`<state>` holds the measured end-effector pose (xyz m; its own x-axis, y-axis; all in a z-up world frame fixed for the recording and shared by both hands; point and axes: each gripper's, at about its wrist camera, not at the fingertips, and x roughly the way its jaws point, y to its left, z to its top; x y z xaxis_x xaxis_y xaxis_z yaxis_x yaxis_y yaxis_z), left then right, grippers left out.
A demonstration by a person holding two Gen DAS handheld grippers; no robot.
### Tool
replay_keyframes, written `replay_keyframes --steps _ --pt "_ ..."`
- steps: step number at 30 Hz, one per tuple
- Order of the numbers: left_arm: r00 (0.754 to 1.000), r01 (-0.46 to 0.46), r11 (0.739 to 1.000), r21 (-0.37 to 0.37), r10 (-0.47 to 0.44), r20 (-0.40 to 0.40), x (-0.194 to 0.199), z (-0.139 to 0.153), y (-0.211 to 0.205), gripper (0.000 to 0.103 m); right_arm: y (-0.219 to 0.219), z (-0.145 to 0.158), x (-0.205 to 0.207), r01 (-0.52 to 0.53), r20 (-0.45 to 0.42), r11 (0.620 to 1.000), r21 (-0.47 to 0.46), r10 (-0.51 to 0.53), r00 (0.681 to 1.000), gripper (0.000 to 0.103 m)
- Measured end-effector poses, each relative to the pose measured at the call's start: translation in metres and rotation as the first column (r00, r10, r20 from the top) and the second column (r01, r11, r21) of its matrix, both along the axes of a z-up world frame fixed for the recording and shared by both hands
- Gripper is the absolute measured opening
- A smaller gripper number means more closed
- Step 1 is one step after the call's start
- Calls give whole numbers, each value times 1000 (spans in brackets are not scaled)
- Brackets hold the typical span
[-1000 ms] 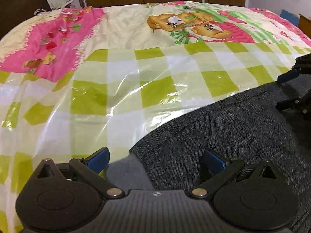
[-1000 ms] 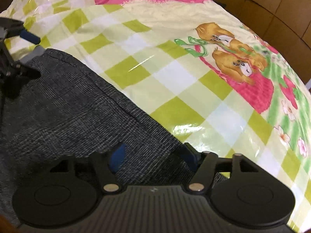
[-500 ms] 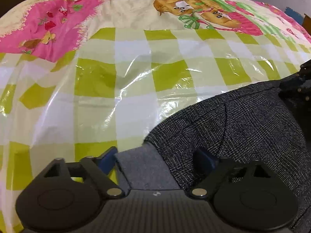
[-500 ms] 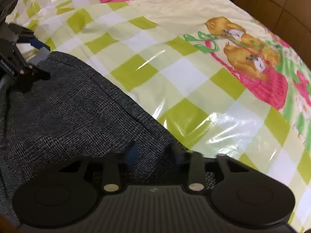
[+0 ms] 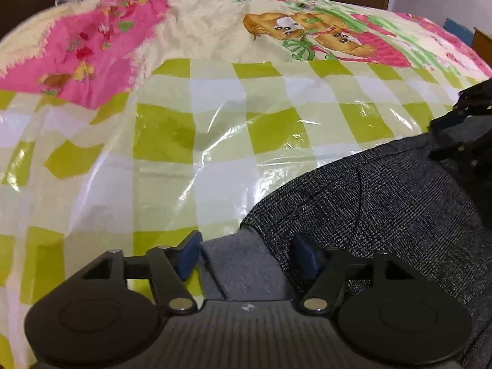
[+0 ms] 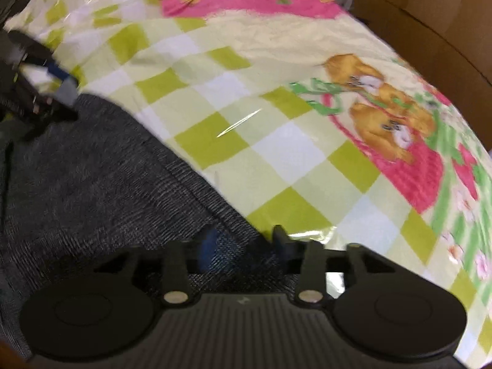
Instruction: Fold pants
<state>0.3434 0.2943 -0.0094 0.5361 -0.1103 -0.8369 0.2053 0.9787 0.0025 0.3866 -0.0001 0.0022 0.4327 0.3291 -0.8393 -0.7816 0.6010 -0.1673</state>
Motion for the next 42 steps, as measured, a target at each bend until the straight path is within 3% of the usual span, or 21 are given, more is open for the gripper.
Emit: replay_keyframes --steps 3,5,6,7,11,12,13,14,22,26,28,31,35,40,42 --pt "1000 5 1000 12 -5 0 3 -7 -3 100 0 -6 8 11 3 1000 14 -11 1000 51" --pt "1000 12 999 33 -12 9 3 -9 -7 101 0 -9 12 38 -22 999 31 -37 999 49" --pt "1000 8 1000 26 -9 4 3 -8 -7 95 0 -9 9 28 -28 999 40 -27 999 37" --pt "1000 13 1000 15 -13 2 2 -7 -7 82 0 -9 6 20 -37 999 47 -18 999 23" --pt "999 15 996 86 -17 27 -5 4 -15 64 4 -5 -5 58 0 998 25 -58 998 6" --pt "999 13 996 92 -16 33 -6 8 -16 55 2 -1 -7 71 2 997 34 -72 997 5" --pt "999 0 993 117 -5 46 -8 13 -18 32 1 5 -10 84 9 995 49 -85 996 4" --pt "999 -11 990 141 4 53 -8 16 -18 32 -2 13 -13 94 19 993 65 -96 995 4" --pt "993 19 994 104 -31 116 -37 56 -27 23 -20 90 -63 82 99 979 187 -102 990 3" --pt "981 19 998 56 -29 194 -78 83 -21 23 -34 122 -123 32 137 974 223 -64 989 3" --pt "970 14 1000 -9 -11 243 -111 97 -14 23 -43 138 -152 32 134 967 253 -68 989 2" --pt "960 15 999 -50 0 280 -162 104 -11 23 -59 157 -204 8 123 952 306 -48 991 2" --pt "967 -1 998 -63 17 255 -221 84 -11 23 -60 140 -273 -35 80 957 287 13 997 2" --pt "988 -17 999 32 12 154 -257 33 -22 24 -44 64 -308 -4 -58 978 209 16 998 2" --pt "993 -9 998 62 2 119 -265 17 -28 24 -34 39 -313 21 -67 984 179 -9 998 3"
